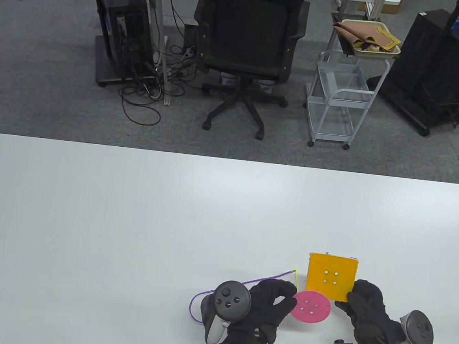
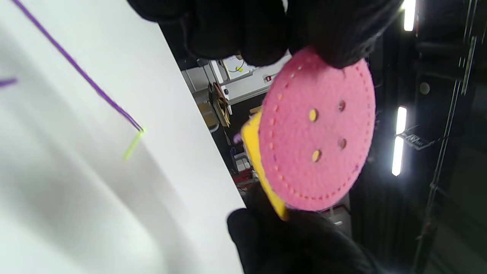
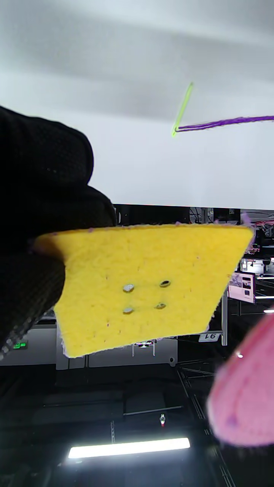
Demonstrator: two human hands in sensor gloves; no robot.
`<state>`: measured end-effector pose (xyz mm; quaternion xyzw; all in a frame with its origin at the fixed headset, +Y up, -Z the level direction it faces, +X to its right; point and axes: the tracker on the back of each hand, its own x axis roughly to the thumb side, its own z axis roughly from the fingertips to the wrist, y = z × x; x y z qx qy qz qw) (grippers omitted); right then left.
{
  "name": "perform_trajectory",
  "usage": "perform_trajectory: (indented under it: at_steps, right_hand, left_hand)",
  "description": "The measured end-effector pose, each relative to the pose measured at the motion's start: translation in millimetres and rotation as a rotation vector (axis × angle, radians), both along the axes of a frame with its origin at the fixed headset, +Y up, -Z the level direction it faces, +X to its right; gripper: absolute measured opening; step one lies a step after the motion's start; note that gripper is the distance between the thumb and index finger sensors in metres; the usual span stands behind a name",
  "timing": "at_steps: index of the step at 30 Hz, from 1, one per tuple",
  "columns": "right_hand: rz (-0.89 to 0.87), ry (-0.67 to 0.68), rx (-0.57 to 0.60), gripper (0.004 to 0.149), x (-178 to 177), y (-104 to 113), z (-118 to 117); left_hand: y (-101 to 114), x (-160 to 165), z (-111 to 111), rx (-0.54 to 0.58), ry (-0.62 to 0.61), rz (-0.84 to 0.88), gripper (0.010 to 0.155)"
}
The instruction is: Sew button in X pattern
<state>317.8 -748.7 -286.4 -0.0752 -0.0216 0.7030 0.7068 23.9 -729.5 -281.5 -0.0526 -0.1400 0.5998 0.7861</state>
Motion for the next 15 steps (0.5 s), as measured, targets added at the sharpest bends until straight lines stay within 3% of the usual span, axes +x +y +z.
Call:
perform_trajectory:
  at_steps: [6,15]
  right_hand:
    - [-0.034,0.062,0.002,0.036,-14,0,1]
    - [-0.040,0.157,0.023,0.036,-38,1,6]
  left_hand:
    - [-7,5,2,-0.044,-0.002,0.145,0.038]
    - [-12,8,4,-0.025,0.017,0.214,0.038]
